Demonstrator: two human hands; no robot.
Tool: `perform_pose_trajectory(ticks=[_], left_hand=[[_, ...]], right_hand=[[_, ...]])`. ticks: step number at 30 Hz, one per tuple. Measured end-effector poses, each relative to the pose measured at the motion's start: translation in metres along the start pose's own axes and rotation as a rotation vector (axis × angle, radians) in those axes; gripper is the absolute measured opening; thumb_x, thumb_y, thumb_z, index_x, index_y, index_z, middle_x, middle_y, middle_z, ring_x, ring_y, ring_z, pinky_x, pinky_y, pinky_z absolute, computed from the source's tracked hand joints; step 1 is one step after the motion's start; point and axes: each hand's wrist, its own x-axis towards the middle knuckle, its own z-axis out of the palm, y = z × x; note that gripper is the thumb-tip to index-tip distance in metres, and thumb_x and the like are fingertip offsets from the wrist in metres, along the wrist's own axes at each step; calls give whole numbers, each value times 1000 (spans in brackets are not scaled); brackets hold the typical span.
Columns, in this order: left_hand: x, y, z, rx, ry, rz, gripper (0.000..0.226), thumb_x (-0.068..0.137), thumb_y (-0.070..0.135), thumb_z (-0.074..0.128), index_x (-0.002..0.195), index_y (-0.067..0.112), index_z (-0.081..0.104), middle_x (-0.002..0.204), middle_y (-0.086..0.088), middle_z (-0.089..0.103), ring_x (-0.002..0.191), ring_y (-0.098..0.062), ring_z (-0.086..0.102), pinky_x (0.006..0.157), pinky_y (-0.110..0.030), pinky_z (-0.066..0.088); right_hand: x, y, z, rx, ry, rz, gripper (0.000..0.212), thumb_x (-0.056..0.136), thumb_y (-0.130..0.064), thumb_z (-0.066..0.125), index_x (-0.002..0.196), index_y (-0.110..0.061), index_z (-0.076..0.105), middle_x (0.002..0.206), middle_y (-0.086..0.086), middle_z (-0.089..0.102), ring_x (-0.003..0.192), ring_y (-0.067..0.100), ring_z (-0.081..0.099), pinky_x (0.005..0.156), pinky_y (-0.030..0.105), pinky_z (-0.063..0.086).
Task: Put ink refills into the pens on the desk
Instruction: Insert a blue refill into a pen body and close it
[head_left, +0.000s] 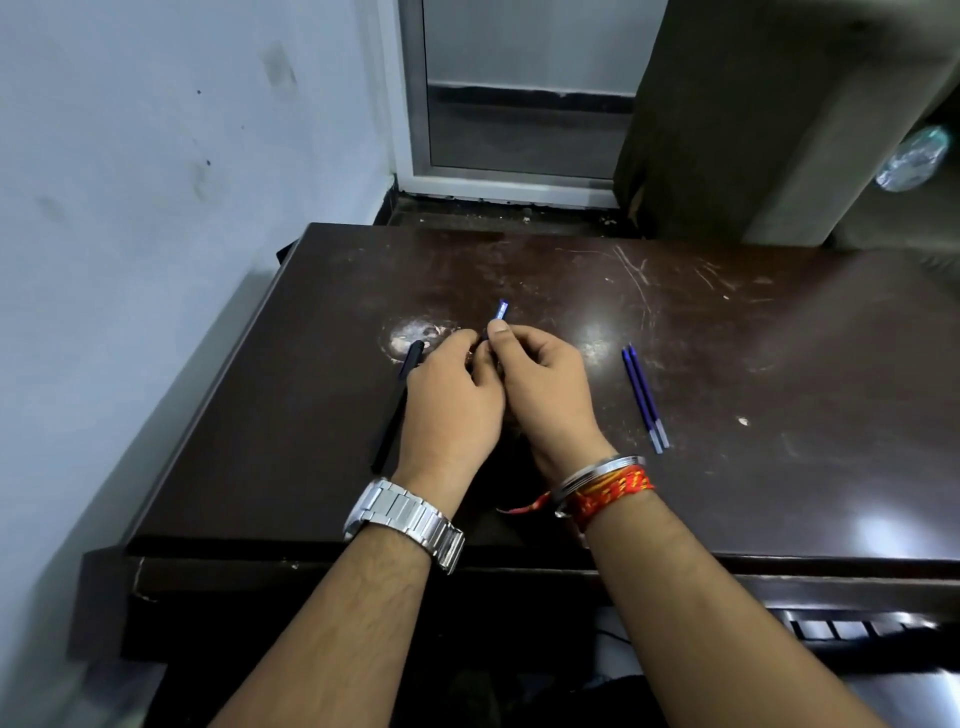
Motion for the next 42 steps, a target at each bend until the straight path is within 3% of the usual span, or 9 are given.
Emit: perform_pose_trajectory(ticks=[6,10,15,19,23,28,30,36,42], left_hand=[[2,1,0,54,-26,78,24,99,22,51,77,22,62,61,11,58,59,3,55,51,-8,36],[0,6,1,6,-44,61,22,99,30,54,100,28,75,70,14,67,66,7,58,56,-2,37],[-3,3,-6,44,-22,-176,35,86,33,53,59,12,62,45,5,53,47,-8,50,40,-18,35],[0,-1,-13,-5,71,-279,39,82,21,50,43,17,53,38,8,45,45,-8,49,39,-20,29],[2,-8,-8,31,61,-264,28,83,24,66,62,6,67,52,-2,58,57,-22,60,49,-27,39],[3,-13,-6,-9,87,-235,30,72,24,86,52,24,63,49,13,62,51,2,59,47,-9,43],[2,-14,-7,-44,76,-242,14,71,24,88,71,25,75,56,17,63,56,7,60,44,0,39],[1,-9,-8,-37,42,-175,15,71,24,88,71,27,74,63,16,66,56,11,61,50,2,39],[-4,-2,-9,-11,27,-40,8,75,19,81,69,18,76,58,13,69,67,2,67,53,-5,45]], right_hand=[[2,-4,2,143,68,65,26,94,-28,63,74,-15,73,71,8,70,68,19,61,66,37,49],[4,-5,-3,207,67,80,25,95,-25,63,76,-11,70,79,18,68,76,27,60,77,49,51],[13,-13,-10,252,211,-4,16,95,-22,64,95,-6,65,79,3,68,63,8,57,68,29,53],[13,-9,-23,-229,205,-41,19,86,-34,72,83,-16,71,74,-3,69,68,10,62,71,32,53],[6,-4,-24,-620,69,18,24,80,-34,76,74,-11,74,69,3,70,71,17,67,66,27,52],[9,0,-25,-781,26,98,29,78,-34,78,81,-6,71,83,11,69,76,22,59,66,23,41],[9,1,-25,-797,25,87,32,78,-37,78,80,-5,71,79,9,68,72,19,57,65,23,41],[10,-5,-23,-449,102,-22,42,84,-49,65,57,-17,69,48,-7,62,53,8,59,58,25,44],[5,0,-14,-172,8,14,25,77,-39,81,75,-14,78,70,4,76,68,21,72,66,40,58]])
